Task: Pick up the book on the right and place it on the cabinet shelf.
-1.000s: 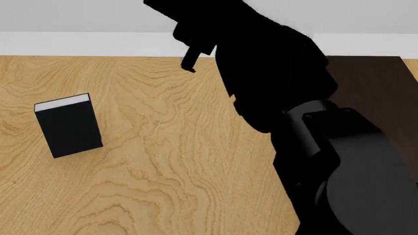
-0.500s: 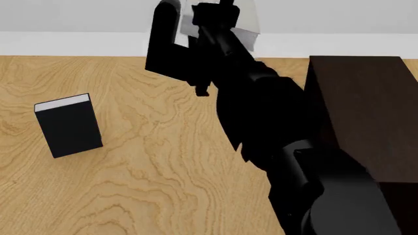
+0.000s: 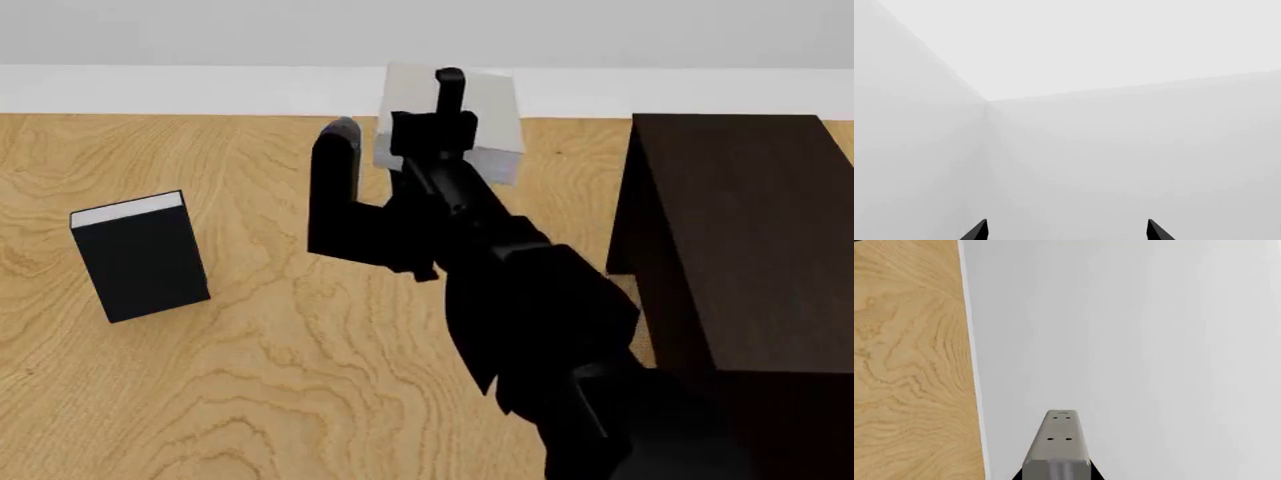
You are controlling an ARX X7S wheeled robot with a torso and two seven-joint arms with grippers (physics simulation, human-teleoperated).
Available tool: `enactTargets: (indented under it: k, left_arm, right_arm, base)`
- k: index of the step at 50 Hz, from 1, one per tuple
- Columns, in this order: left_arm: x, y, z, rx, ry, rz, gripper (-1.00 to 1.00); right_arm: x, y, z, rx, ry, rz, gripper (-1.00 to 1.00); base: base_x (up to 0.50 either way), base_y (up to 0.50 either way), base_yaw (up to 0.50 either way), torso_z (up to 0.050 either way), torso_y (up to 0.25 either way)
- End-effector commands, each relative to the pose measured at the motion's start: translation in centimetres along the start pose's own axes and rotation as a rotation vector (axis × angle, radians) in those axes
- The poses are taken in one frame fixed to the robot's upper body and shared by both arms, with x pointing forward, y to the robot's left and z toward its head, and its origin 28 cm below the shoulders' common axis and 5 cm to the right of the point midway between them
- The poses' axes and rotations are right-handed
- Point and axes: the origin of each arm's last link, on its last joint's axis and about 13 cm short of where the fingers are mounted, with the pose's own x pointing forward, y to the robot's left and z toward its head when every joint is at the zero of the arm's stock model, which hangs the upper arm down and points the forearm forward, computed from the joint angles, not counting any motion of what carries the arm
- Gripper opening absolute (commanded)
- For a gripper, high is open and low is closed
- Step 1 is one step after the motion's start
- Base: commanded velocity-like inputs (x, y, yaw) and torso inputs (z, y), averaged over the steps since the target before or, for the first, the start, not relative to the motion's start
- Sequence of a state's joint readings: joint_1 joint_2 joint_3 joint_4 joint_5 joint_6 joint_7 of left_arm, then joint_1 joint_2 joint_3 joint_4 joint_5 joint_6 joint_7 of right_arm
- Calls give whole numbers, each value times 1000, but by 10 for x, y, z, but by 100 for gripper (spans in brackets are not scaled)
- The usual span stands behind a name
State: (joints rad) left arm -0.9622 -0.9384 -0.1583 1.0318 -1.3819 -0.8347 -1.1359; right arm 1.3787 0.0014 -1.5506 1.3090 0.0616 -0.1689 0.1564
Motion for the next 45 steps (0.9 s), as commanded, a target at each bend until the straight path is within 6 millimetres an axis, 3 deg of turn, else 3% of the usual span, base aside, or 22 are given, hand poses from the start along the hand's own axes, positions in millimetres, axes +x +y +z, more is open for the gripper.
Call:
enactTargets:
  k: [1,27,45]
  left_arm:
    - [-2,1,3,-1,-4,0,100]
    - [-3,1,-1,51,-5,-7,100]
    - [-2,1,3,60,-35,6,100]
  right_arm:
    - [-3,16,-1,-42,0,-13,-100]
    - [-16,56,-9,-62,102,24,-100]
    - [-19,59,-12,-66,149,13,-100]
  base:
    - [0,0,0,0,0]
    - [0,0,0,0,2]
    - [0,0,0,1,2]
